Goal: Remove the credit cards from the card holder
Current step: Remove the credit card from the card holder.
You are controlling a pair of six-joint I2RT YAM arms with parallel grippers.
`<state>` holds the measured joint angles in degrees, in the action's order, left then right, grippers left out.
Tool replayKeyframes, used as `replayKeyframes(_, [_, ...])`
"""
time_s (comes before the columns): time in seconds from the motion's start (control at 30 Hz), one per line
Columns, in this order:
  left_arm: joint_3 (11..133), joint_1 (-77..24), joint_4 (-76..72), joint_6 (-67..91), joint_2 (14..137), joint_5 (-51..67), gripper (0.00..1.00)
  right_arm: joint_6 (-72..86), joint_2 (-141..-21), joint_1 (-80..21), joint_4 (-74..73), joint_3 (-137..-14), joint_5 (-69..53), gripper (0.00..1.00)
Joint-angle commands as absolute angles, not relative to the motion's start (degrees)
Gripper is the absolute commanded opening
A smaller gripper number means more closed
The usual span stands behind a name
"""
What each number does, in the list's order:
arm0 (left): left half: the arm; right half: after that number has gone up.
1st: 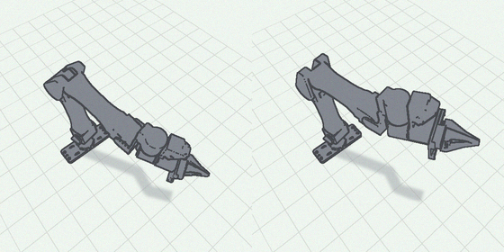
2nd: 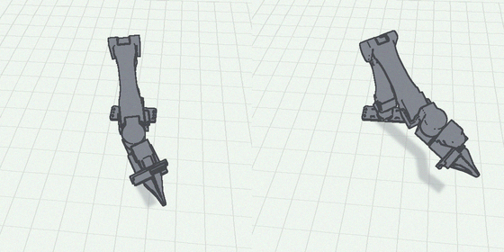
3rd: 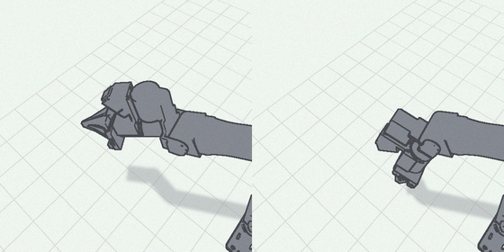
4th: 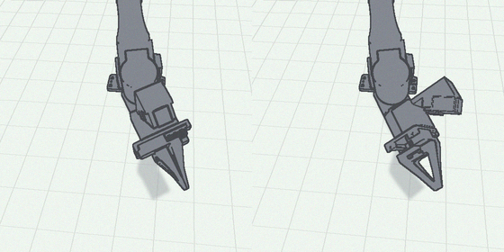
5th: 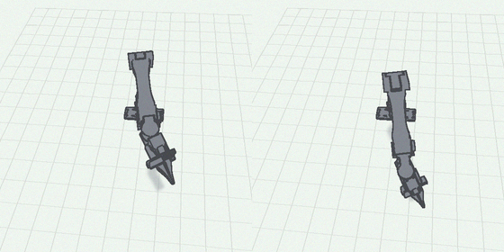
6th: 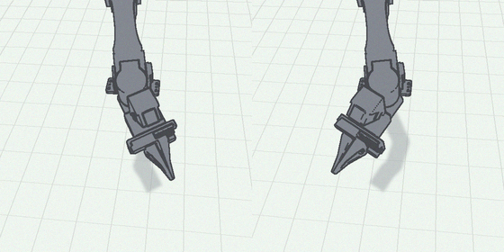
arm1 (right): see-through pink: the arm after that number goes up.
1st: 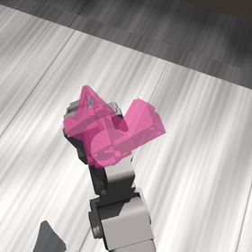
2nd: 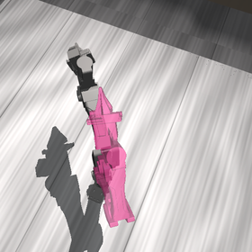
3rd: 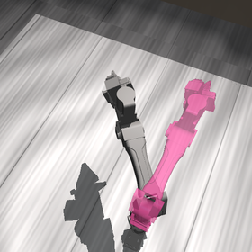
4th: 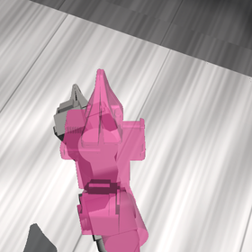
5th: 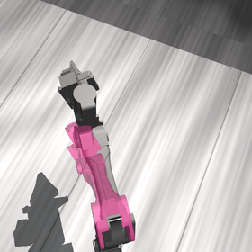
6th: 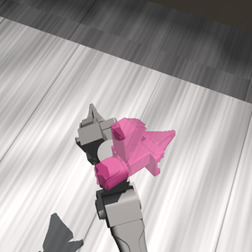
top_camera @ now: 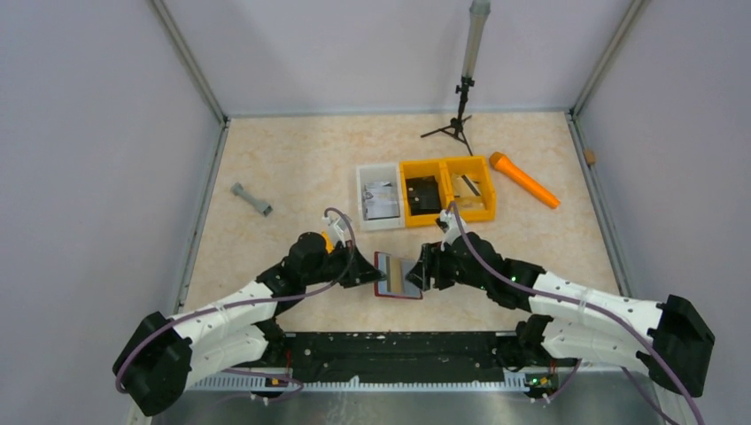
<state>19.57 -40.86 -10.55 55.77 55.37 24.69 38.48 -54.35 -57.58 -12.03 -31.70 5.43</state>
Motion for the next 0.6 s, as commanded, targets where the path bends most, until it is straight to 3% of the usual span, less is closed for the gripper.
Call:
replayKeyframes(0.0, [17.11, -40.93, -23.32, 59.83, 52.69, 26.61, 0.0, 46.11, -54.3, -53.95, 5.74, -27.1, -9.66, 0.6])
replayKeyframes(0.17, [15.81, -40.87, -26.17, 62.11, 50.1, 25.92, 0.0, 53.39, -53.23, -50.97, 18.29, -21.95, -16.03, 0.61])
replayKeyframes(0.57, [10.75, -40.7, -39.44, 68.99, 44.46, 25.33, 0.0, 61.69, -50.81, -47.44, 25.4, -19.99, -22.39, 0.64])
